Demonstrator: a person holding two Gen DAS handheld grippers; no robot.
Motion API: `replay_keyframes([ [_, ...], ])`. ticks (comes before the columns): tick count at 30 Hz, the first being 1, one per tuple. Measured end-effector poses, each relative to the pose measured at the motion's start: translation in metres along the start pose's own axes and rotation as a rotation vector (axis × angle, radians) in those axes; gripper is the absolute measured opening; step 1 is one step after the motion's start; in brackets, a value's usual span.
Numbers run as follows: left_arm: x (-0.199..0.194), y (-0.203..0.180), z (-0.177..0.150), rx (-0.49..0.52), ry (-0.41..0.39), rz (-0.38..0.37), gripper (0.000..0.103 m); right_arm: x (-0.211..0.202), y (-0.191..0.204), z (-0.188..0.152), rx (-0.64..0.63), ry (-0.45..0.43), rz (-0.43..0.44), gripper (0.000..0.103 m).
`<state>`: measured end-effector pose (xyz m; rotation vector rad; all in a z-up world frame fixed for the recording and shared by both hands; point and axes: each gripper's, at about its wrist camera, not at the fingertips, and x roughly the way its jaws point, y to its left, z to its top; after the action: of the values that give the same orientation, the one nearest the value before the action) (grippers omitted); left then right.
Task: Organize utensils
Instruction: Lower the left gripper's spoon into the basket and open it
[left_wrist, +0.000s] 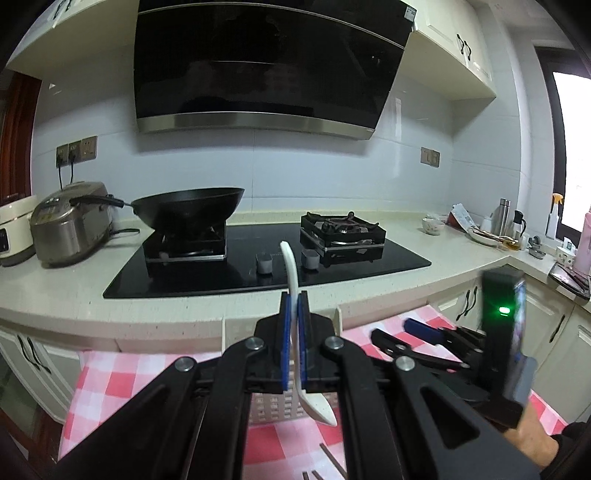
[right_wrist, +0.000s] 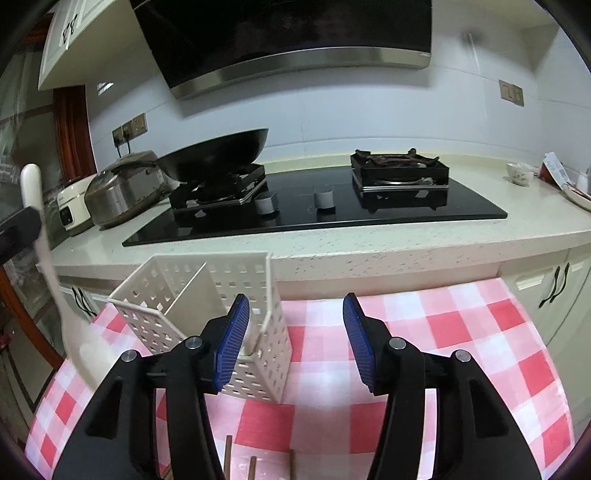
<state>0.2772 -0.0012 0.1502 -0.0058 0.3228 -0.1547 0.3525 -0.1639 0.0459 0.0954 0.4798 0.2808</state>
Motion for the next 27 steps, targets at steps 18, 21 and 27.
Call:
replay_keyframes([
  [18, 0.077, -0.05, 0.02, 0.278, -0.043, 0.088, 0.004, -0.071, -0.07, -0.026, 0.042, -0.006, -0.063, 0.06],
  [21, 0.091, -0.058, 0.008, 0.373, -0.02, 0.092, 0.004, -0.072, -0.075, -0.028, 0.05, 0.004, -0.067, 0.06],
  [27, 0.111, -0.064, -0.025, 0.489, 0.045, 0.038, 0.004, -0.075, -0.073, -0.029, 0.051, 0.006, -0.054, 0.062],
])
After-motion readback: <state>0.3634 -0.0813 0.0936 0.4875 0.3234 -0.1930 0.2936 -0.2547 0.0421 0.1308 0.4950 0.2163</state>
